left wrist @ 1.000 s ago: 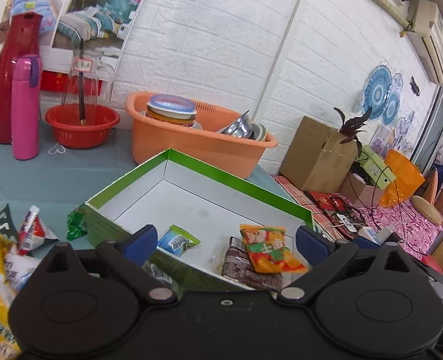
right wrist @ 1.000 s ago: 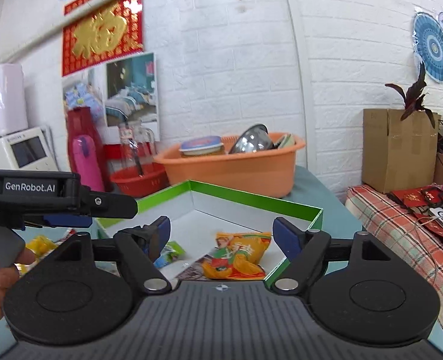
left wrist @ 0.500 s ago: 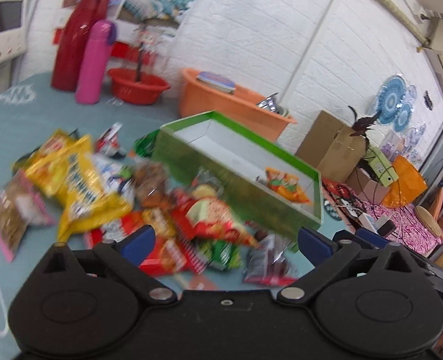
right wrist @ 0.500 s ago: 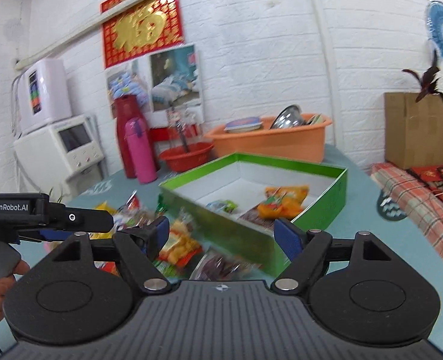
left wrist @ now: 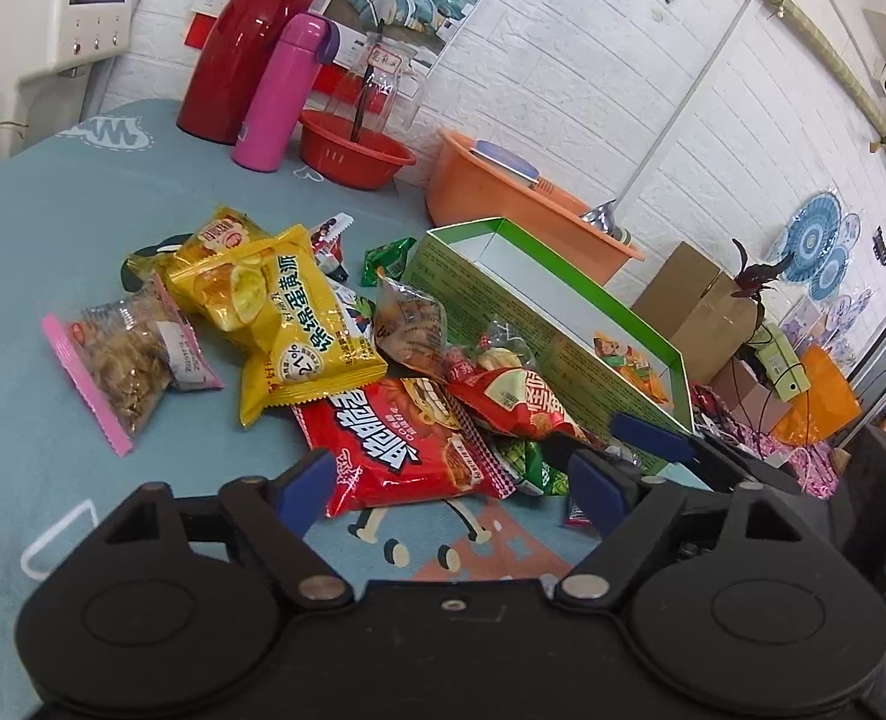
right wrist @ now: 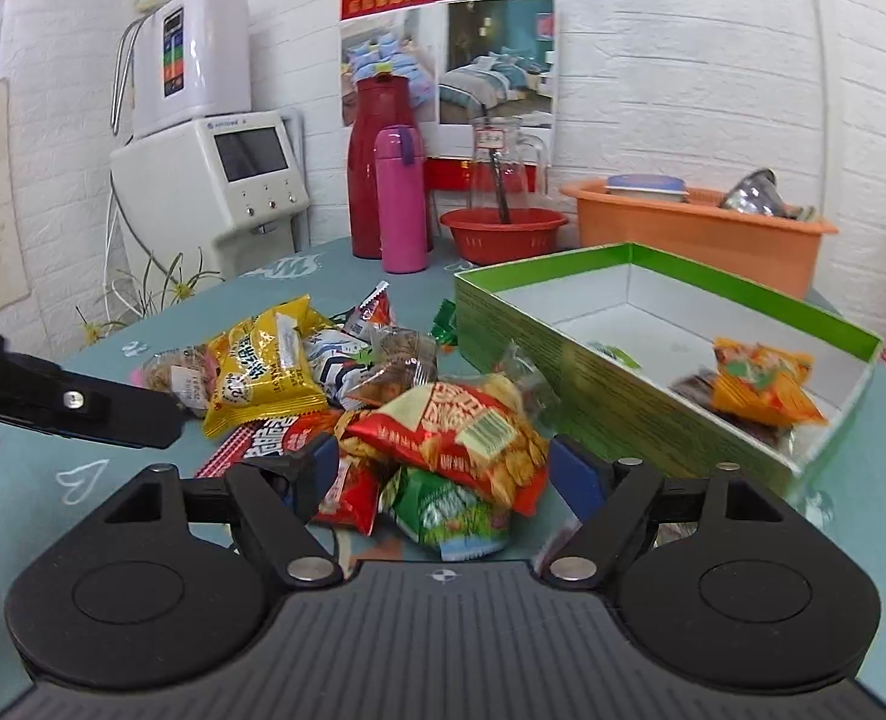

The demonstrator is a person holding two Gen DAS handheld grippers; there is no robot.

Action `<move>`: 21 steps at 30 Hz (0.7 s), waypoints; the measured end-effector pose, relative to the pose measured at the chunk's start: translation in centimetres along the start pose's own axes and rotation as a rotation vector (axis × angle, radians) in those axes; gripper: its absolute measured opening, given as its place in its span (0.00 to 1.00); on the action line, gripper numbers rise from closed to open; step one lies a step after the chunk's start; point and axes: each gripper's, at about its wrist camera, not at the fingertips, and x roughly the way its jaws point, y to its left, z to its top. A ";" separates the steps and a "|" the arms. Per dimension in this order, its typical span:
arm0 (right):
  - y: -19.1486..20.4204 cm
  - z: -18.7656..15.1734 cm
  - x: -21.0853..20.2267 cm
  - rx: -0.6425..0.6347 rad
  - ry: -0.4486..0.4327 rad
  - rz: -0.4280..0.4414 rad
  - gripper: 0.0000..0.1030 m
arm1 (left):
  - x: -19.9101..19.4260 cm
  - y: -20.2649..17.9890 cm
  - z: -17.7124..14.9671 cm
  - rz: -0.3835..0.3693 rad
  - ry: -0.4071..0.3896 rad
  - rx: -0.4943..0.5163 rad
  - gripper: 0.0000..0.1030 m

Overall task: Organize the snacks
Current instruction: 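Grasp the green pea packet with the left gripper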

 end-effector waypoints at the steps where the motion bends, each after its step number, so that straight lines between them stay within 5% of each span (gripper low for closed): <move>1: 0.2 0.2 0.8 -0.022 0.004 0.002 1.00 | 0.2 0.1 0.1 -0.007 0.004 -0.007 1.00; 7: 0.5 0.5 3.5 -0.071 0.044 0.058 1.00 | 0.8 0.4 0.2 -0.025 0.025 -0.015 1.00; 9: 1.0 0.1 3.0 -0.121 0.076 0.060 0.65 | 1.0 0.4 0.1 -0.036 0.033 -0.017 1.00; 10: 1.0 -0.2 2.8 -0.116 0.101 0.096 0.64 | 1.2 0.3 0.0 -0.037 0.039 -0.018 1.00; 18: 2.7 -2.4 -1.1 -0.074 0.155 0.264 0.62 | 1.6 -0.2 -0.6 -0.052 0.072 -0.010 1.00; 20: 3.1 -2.7 -2.2 -0.079 0.128 0.232 0.71 | 1.4 -0.4 -0.7 -0.054 0.074 -0.008 1.00; 21: 3.1 -2.8 -2.7 -0.073 0.110 0.213 0.87 | 1.3 -0.5 -0.8 -0.058 0.077 -0.005 1.00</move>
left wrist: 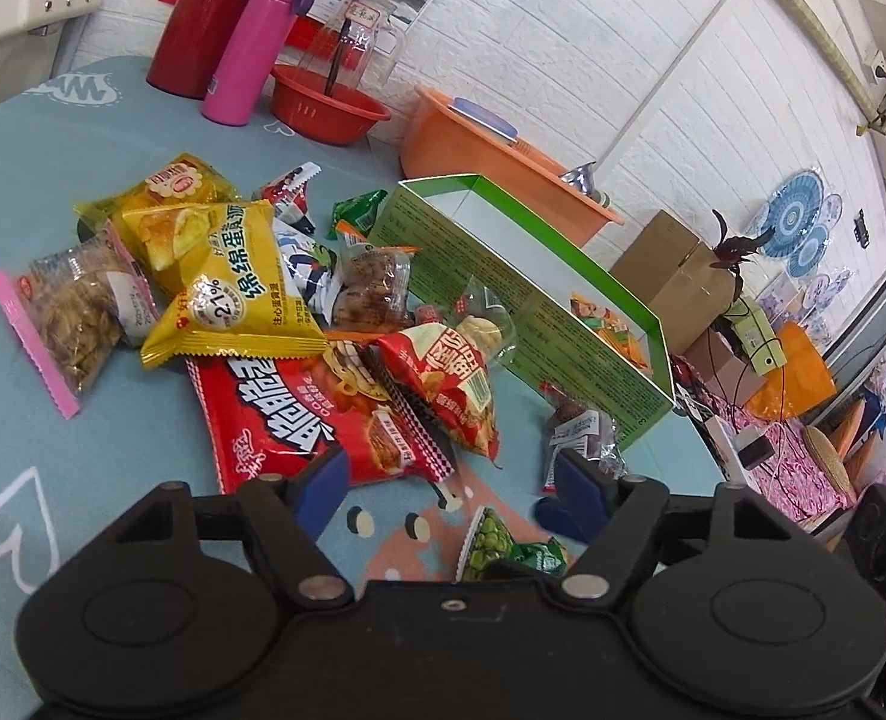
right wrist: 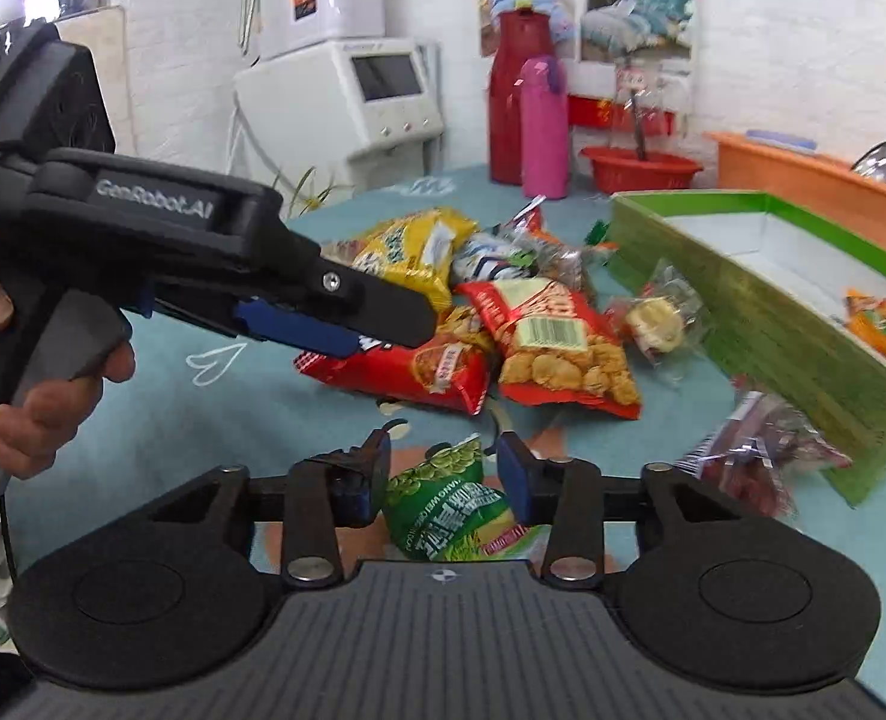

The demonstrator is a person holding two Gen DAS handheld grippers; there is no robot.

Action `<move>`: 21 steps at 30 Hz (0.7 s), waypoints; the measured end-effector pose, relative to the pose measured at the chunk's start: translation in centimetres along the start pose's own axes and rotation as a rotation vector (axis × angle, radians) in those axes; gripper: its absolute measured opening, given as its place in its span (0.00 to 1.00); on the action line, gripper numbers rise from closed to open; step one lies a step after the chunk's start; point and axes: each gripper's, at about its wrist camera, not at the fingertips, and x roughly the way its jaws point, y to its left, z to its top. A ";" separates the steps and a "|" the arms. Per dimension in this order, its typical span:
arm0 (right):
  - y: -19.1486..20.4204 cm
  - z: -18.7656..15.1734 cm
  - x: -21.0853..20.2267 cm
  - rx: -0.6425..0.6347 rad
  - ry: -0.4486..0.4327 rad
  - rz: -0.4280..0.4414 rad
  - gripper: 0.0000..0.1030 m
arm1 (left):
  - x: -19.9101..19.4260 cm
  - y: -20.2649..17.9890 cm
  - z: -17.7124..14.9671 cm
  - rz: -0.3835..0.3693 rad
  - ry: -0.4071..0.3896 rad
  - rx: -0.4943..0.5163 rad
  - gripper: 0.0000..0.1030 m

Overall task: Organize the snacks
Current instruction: 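Grasp the green pea packet with the left gripper, then carry the green pea packet into the box and open the left gripper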

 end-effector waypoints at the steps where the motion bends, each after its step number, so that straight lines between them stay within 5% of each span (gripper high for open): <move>1: -0.1 -0.2 -0.6 0.017 -0.017 -0.022 0.99 | -0.1 -0.2 -0.1 -0.007 0.003 0.008 1.00; 10: -1.1 -2.2 -2.8 0.113 0.000 -0.050 1.00 | 2.0 -1.0 -2.3 -0.114 0.137 0.022 0.97; 13: -1.4 -2.5 -2.5 0.167 0.020 -0.030 1.00 | 3.1 -1.3 -2.5 -0.125 0.168 0.016 0.78; 16: -1.2 -2.6 -1.9 0.163 0.029 -0.037 1.00 | 3.4 -1.2 -2.5 -0.124 0.170 0.018 0.72; 19: -1.3 -2.5 -1.2 0.181 0.044 -0.032 1.00 | 3.7 -0.9 -2.6 -0.113 0.178 0.018 0.51; 21: -1.3 -2.6 -0.8 0.186 0.051 -0.030 0.88 | 3.8 -0.9 -2.8 -0.115 0.181 0.033 0.45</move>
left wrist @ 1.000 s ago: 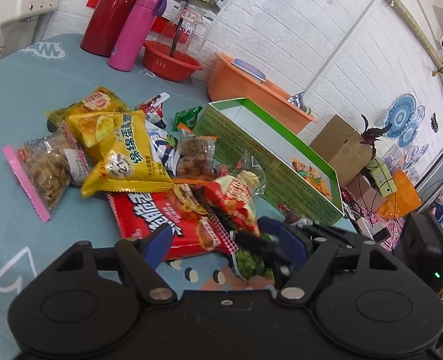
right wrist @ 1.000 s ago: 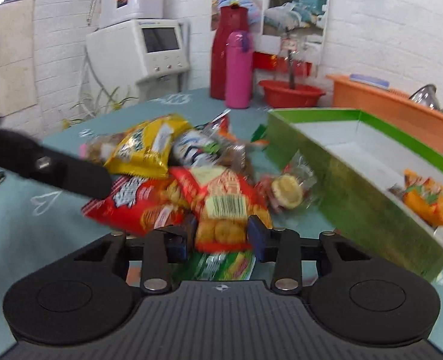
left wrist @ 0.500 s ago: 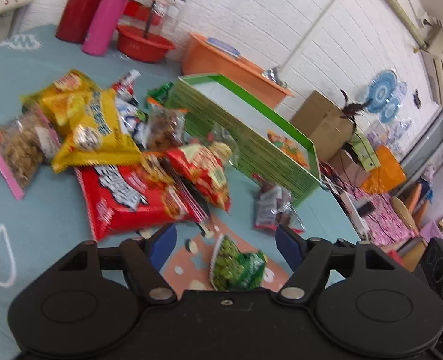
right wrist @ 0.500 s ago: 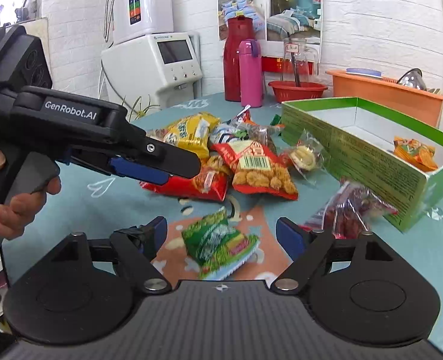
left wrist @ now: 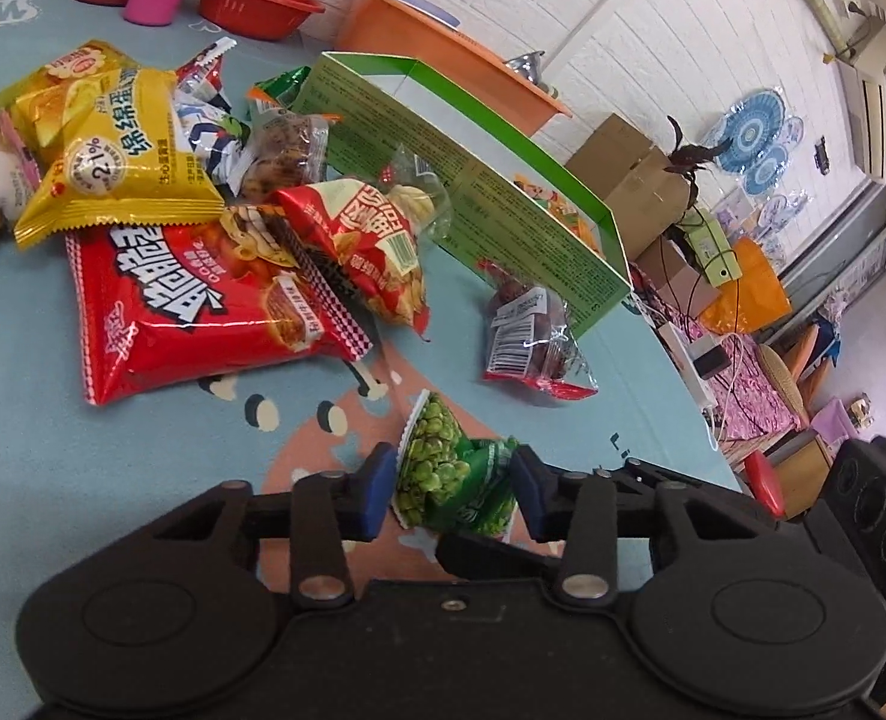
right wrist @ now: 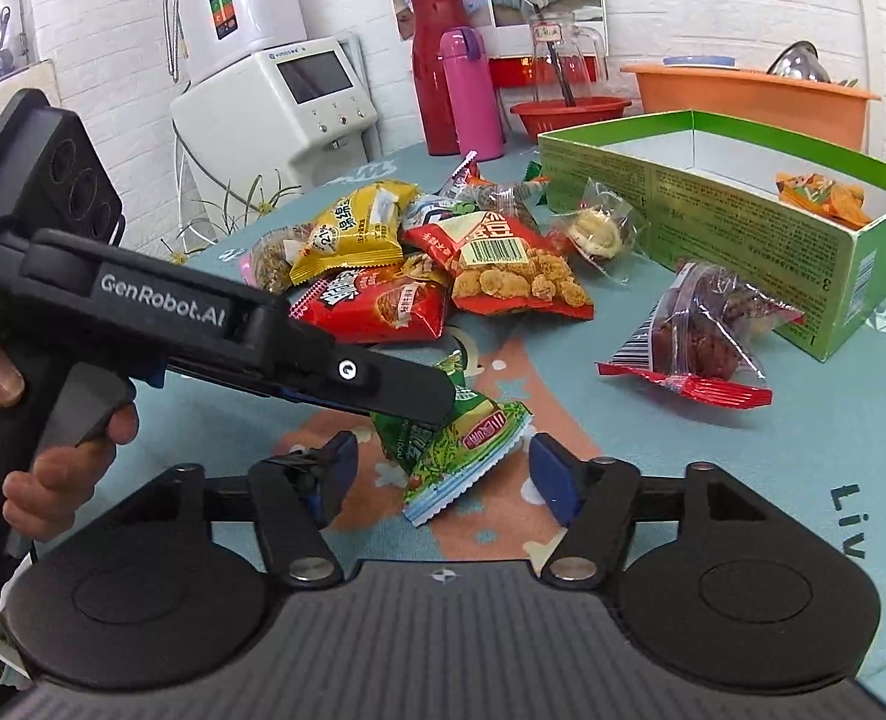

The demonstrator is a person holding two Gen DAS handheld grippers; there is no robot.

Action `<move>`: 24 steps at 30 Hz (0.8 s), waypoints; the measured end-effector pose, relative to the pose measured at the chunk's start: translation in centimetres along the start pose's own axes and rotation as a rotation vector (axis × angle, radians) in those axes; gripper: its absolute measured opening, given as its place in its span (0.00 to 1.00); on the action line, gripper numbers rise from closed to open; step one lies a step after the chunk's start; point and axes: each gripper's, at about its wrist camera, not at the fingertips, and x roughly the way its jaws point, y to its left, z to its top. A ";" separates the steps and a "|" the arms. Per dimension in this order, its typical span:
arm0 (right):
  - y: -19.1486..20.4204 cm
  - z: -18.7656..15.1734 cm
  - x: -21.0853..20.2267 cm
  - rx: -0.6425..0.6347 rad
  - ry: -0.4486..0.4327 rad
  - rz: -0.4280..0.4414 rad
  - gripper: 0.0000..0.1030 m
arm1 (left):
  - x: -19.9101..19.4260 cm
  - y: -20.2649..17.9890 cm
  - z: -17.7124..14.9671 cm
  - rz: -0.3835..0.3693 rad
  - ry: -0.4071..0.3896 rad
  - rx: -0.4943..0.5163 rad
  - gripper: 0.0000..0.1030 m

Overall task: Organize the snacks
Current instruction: 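Carry the green pea packet into the box and open the left gripper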

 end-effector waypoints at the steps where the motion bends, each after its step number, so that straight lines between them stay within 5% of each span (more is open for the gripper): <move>1: 0.1 -0.1 0.1 -0.007 -0.004 -0.018 0.79 | 0.1 -0.2 -0.1 0.014 0.000 0.012 0.45; 3: 0.1 -0.1 0.0 -0.016 0.001 -0.026 0.68 | 0.0 -0.4 -0.2 0.017 -0.005 0.017 0.43; 6: -0.3 0.1 -0.7 0.001 -0.012 -0.021 0.64 | -0.3 -1.1 0.2 -0.007 -0.026 0.023 0.42; 15: -2.4 4.2 -3.4 -0.049 -0.171 -0.097 0.64 | 0.0 -5.9 5.9 -0.052 -0.137 0.149 0.42; 24: -7.0 8.1 -2.8 -0.002 -0.298 -0.192 0.63 | 4.7 -7.6 12.0 -0.097 -0.164 0.181 0.42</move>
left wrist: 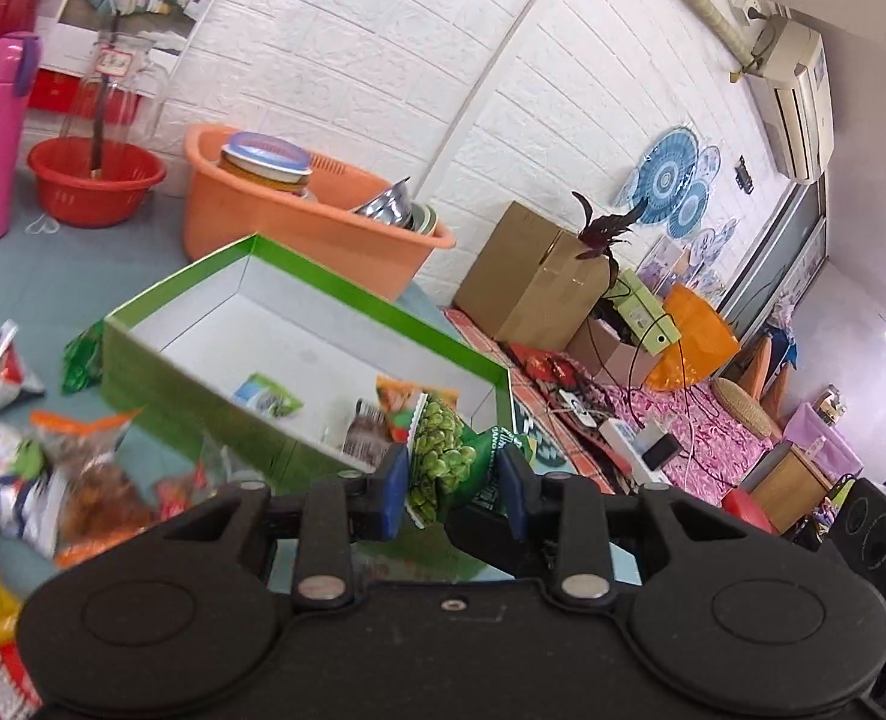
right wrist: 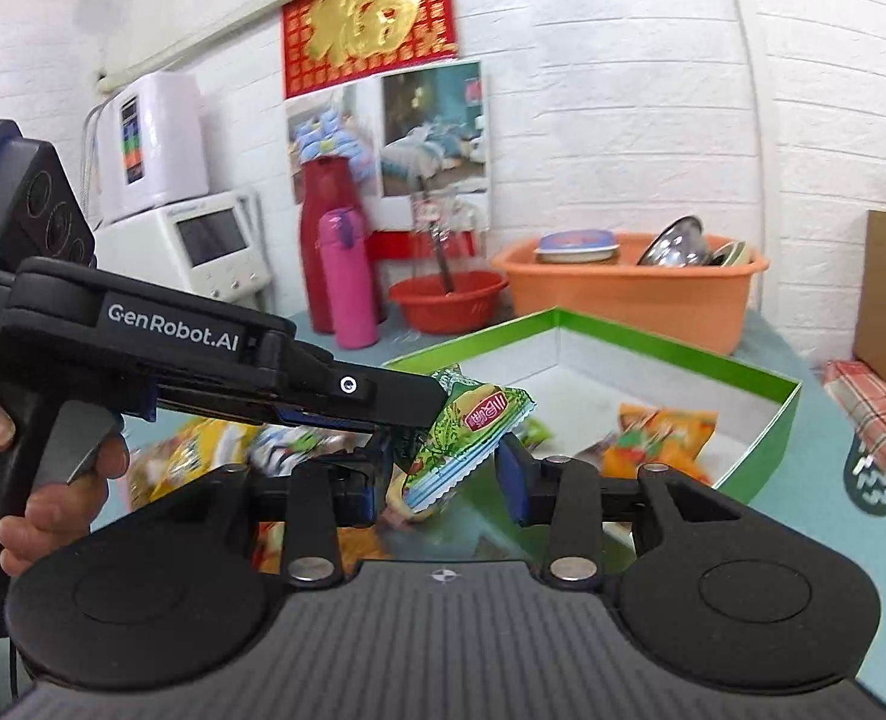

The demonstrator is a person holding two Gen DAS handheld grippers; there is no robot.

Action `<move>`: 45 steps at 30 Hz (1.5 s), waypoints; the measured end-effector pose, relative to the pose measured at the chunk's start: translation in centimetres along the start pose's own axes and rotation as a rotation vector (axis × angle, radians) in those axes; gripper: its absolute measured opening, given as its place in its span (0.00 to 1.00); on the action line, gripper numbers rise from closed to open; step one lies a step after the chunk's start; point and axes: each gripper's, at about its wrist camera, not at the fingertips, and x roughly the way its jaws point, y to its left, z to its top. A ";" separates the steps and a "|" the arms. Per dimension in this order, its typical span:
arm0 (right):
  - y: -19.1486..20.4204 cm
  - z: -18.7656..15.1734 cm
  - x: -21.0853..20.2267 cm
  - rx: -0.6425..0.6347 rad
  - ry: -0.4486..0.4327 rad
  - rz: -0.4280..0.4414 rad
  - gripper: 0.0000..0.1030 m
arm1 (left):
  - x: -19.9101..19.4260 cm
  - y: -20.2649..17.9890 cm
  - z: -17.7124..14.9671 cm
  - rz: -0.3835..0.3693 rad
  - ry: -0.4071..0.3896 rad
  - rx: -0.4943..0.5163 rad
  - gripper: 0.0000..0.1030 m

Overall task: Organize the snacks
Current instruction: 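Carry the green pea packet into the box and open the left gripper, then grasp the red-and-white bag with the left gripper while the right grasps the red nut bag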

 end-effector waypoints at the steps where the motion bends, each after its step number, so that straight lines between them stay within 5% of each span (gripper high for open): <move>1: -0.4 0.2 0.3 0.001 -0.009 -0.011 0.63 | 0.8 0.1 0.4 -0.002 0.002 0.004 0.42; 13: -4.5 0.0 5.6 0.046 0.028 -0.071 0.63 | 7.4 2.8 2.3 0.048 0.058 0.021 0.44; 14: -4.6 -0.1 6.0 0.044 0.035 -0.074 0.63 | 7.6 2.9 2.2 0.064 0.057 0.024 0.48; 15: -4.6 -0.3 6.3 0.037 0.037 -0.078 0.67 | 7.5 3.3 2.2 0.076 0.050 0.023 0.82; 16: -4.6 -0.5 6.5 0.026 0.034 -0.086 0.73 | 7.4 3.4 2.0 0.079 0.040 0.013 1.00; 17: -4.6 -0.7 6.5 0.016 0.034 -0.096 0.97 | 7.0 3.6 1.9 0.086 0.017 -0.005 1.00; 18: -4.5 -0.9 6.4 0.010 0.032 -0.113 1.00 | 6.6 3.7 1.7 0.095 -0.010 -0.015 1.00; 34: -0.1 -0.6 -0.8 -0.020 0.013 -0.135 1.00 | -2.8 0.2 -0.6 0.159 -0.027 0.009 1.00; 45: 2.9 -4.0 -4.1 0.023 0.092 -0.046 1.00 | -5.7 3.2 -4.6 0.241 -0.013 -0.066 1.00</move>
